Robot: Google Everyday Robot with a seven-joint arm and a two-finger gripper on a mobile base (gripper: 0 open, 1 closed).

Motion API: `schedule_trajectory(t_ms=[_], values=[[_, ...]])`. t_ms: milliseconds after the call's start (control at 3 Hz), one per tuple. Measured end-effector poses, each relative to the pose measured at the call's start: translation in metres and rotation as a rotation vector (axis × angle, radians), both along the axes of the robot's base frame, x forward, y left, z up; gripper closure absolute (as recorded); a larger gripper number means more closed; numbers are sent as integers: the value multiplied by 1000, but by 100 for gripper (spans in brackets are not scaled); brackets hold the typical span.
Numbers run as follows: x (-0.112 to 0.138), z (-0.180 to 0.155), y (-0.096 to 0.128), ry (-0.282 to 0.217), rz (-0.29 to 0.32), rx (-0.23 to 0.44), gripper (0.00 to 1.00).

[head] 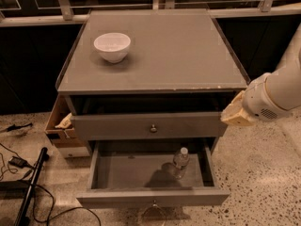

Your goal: Pick water bottle from middle drawer and place on counter

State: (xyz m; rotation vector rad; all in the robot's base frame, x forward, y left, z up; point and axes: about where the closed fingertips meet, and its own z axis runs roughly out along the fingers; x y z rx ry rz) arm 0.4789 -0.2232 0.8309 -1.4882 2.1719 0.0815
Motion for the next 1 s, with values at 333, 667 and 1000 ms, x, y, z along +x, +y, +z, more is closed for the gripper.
schedule_trajectory(t_ms=[333, 667, 1000], values=[[-1, -8, -4, 4, -3, -16, 100], [-1, -81, -26, 4, -36, -10, 100], [7, -149, -37, -2, -80, 27, 100]])
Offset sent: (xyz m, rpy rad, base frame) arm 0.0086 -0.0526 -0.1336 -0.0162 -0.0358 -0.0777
